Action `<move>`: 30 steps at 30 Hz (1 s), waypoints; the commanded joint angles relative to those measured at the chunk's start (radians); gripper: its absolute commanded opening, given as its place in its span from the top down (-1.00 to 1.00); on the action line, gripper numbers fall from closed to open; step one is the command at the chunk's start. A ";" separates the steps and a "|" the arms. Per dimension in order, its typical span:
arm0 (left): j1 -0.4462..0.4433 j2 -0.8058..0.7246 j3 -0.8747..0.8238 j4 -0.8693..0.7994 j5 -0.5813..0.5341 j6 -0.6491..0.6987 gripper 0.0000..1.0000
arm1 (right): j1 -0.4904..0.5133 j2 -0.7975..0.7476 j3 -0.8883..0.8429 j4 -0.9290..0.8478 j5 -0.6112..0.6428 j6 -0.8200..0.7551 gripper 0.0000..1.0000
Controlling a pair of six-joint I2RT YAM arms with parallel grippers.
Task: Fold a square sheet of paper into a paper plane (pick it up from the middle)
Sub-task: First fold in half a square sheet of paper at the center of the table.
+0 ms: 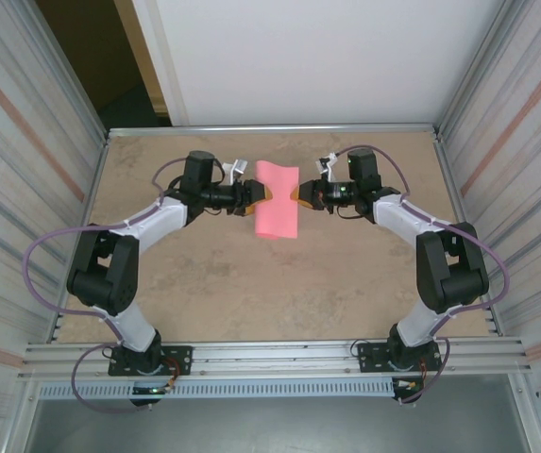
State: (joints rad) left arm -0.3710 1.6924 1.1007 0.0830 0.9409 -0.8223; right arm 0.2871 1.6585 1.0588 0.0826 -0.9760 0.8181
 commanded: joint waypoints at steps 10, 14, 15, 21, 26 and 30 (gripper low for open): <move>0.096 -0.088 -0.107 -0.199 -0.238 0.157 -0.54 | -0.066 -0.102 0.095 -0.413 0.120 -0.166 1.00; 0.094 -0.108 -0.117 -0.198 -0.256 0.155 -0.56 | -0.063 -0.128 0.132 -0.471 0.138 -0.169 1.00; 0.095 -0.110 -0.121 -0.197 -0.259 0.151 -0.56 | -0.057 -0.125 0.142 -0.476 0.140 -0.166 1.00; 0.094 -0.115 -0.142 -0.185 -0.277 0.132 -0.59 | -0.006 -0.012 0.191 -0.438 0.144 -0.120 1.00; 0.092 -0.114 -0.155 -0.187 -0.289 0.126 -0.62 | 0.030 0.152 0.222 -0.314 0.095 -0.053 1.00; 0.076 -0.104 -0.160 -0.198 -0.301 0.132 -0.65 | 0.029 0.237 0.228 -0.249 0.067 -0.028 1.00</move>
State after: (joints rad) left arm -0.2810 1.6108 0.9535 -0.1020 0.6556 -0.6998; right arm 0.3199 1.8668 1.2682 -0.2276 -0.8654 0.7517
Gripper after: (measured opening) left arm 0.823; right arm 0.064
